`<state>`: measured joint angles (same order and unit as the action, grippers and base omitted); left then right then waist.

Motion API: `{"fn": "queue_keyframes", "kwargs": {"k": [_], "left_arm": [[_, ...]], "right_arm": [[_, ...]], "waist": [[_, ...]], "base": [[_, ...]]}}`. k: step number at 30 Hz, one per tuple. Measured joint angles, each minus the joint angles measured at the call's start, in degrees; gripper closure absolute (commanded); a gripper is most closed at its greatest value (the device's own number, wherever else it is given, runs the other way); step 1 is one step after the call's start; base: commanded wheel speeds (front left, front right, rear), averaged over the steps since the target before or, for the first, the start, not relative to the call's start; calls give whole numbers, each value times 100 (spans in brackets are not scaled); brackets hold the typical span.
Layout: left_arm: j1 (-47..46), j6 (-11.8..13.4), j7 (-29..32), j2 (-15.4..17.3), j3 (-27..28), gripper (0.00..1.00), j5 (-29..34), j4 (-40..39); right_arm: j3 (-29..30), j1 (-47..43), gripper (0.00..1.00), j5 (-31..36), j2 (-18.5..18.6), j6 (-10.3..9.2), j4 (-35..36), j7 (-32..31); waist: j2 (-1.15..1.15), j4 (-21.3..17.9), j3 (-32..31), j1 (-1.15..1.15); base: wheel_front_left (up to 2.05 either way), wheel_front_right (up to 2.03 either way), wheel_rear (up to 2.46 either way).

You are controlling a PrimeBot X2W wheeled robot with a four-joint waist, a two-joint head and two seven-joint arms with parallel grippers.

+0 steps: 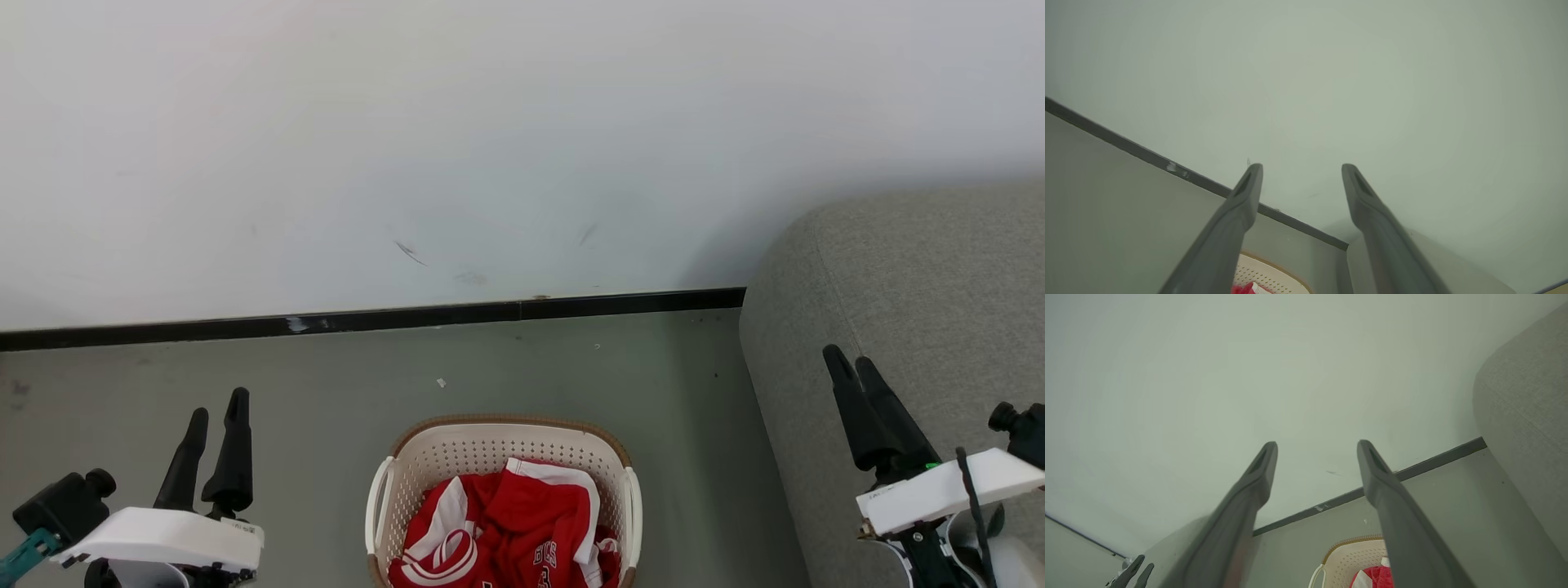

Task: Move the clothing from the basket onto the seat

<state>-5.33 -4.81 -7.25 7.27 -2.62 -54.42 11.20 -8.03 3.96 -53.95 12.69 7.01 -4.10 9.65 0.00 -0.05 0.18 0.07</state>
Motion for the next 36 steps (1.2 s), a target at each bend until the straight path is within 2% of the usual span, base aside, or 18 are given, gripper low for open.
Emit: {"fn": "queue_keyframes", "kwargs": {"k": [4, 10, 17, 29, 36], "left_arm": [[-3, 31, -71, 18, -58, 0, 443, -11], [-3, 229, -194, 157, -193, 0, 1218, 24], [-7, 364, -353, 158, -335, 0, 1918, 23], [-11, 514, -597, 140, -435, 0, 2788, 65], [-23, 516, -704, 130, -478, 0, 3267, 66]], "right_arm": [[35, 0, 0, 632, 0, 2, -12, 60], [109, 0, 0, 1395, -71, 3, -14, 133], [260, 0, 0, 2258, -225, 3, -47, 231], [471, 0, 0, 3640, -489, 4, -48, 396], [514, 1, 0, 4281, -582, 5, -47, 454]], "waist": [[0, -2, 7, -1], [0, -5, 12, -2], [0, -2, 10, -3], [0, 17, -3, -3], [0, 27, -6, -4]], "base": [[0, 0, 0], [0, 0, 0], [0, 0, 0], [0, 0, 0], [0, 0, 0]]}}
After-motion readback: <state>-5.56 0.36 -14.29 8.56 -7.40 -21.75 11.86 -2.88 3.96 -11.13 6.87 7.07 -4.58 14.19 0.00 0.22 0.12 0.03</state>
